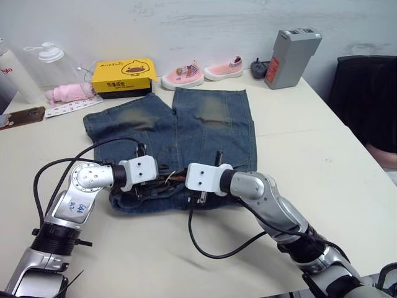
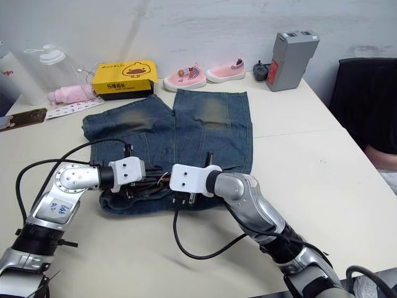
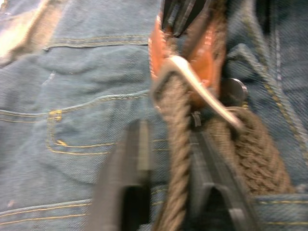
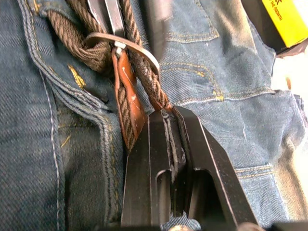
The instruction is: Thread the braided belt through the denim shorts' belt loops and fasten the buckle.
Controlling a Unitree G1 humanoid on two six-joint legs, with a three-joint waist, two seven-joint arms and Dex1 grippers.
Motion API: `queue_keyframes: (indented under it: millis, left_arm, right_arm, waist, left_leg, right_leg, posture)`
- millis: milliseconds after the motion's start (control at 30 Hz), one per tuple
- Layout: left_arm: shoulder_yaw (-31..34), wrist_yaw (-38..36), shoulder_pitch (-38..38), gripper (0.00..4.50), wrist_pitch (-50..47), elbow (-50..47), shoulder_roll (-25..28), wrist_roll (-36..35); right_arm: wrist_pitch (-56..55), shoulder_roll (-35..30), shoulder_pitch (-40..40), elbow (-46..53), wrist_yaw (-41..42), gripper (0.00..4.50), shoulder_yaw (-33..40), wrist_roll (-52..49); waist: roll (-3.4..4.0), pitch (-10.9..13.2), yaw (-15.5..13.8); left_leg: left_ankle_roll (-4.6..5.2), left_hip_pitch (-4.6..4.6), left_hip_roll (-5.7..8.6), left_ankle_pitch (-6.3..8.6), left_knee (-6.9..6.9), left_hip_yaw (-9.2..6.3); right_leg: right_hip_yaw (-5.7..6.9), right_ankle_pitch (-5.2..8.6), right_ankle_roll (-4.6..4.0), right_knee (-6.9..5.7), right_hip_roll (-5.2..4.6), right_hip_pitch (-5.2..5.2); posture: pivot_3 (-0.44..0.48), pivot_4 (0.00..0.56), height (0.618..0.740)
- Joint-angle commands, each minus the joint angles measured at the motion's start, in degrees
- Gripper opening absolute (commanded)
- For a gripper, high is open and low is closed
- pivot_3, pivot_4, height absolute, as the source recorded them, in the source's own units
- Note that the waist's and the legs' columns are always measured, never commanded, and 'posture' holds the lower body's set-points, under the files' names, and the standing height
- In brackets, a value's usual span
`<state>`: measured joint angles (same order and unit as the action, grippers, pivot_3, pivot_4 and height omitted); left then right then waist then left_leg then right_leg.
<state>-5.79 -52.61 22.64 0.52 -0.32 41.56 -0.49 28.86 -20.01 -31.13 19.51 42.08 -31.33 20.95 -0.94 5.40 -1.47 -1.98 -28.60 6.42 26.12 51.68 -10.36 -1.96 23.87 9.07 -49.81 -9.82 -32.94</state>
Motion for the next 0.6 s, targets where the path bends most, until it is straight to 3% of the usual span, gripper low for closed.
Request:
queue_keyframes:
  millis: [33, 400, 600]
  left_arm:
    - [-0.3, -0.53, 0.31, 2.96, 0.79, -0.72, -0.11, -0.28]
    - [0.68, -0.98, -0.66, 2.96, -0.35, -1.78, 0.06, -1.61]
    - [5.74, -5.2, -2.88, 2.96, -10.04, -9.02, 2.12, -11.8]
  right_arm:
    - [0.1, 0.34, -0.36, 0.66, -1.24, 0.0, 0.23, 1.32]
    - [-0.08, 0.68, -0.15, -0.32, -2.02, 0.0, -0.03, 2.48]
    - [0.42, 0.85, 0.09, -0.22, -1.42, 0.0, -0.13, 2.46]
  waist:
    - [0.0, 0.0, 0.0]
    - [0.0, 0.0, 0.0]
    - [0.01, 0.01, 0.11]
  left_leg:
    - [0.0, 0.0, -0.01, 0.0, 0.0, 0.0]
    - [0.0, -0.01, 0.0, 0.0, 0.0, 0.0]
    - [0.0, -0.01, -0.01, 0.0, -0.02, 0.0]
  right_leg:
    - [0.0, 0.0, 0.0, 0.0, 0.0, 0.0]
    - [0.0, 0.0, 0.0, 0.0, 0.0, 0.0]
    - [0.0, 0.0, 0.0, 0.01, 0.01, -0.02]
  posture:
    - [0.0, 0.15, 0.636]
    - [0.0, 0.15, 0.636]
    - [0.0, 0.15, 0.636]
